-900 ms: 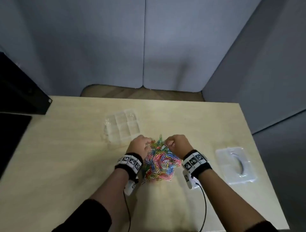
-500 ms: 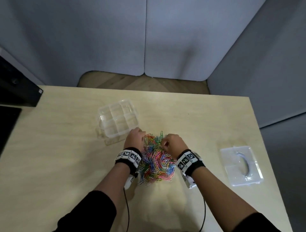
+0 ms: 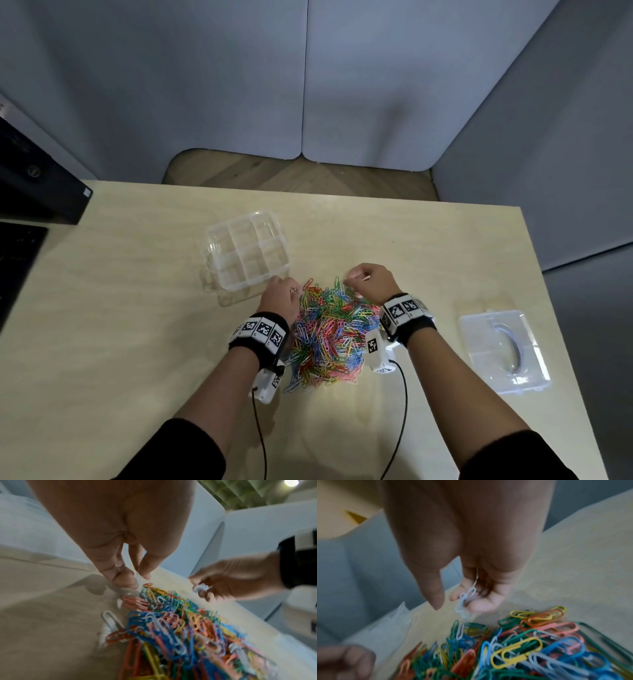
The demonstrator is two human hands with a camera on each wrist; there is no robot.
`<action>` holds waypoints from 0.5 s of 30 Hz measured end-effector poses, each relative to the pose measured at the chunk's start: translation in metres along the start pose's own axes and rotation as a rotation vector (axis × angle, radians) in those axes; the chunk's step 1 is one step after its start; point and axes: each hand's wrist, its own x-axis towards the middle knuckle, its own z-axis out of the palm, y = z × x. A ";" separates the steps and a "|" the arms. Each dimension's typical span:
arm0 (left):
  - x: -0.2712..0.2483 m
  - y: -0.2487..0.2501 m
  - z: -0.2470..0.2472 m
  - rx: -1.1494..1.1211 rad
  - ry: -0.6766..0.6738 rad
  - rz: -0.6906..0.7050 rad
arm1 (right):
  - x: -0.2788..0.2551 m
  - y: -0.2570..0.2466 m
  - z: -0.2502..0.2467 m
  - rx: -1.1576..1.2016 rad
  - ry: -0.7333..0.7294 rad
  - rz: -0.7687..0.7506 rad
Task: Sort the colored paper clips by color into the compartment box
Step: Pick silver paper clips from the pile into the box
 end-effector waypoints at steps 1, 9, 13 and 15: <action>-0.001 0.000 0.000 -0.035 0.003 0.006 | 0.002 0.000 0.005 -0.086 0.037 -0.008; -0.013 0.012 0.013 -0.058 -0.037 0.065 | 0.006 0.003 0.030 -0.298 0.135 -0.032; -0.013 0.010 0.018 0.130 -0.043 0.152 | 0.006 -0.001 0.034 -0.398 0.071 -0.054; -0.014 0.008 0.019 0.154 -0.064 0.142 | 0.007 -0.001 0.031 -0.414 0.025 -0.059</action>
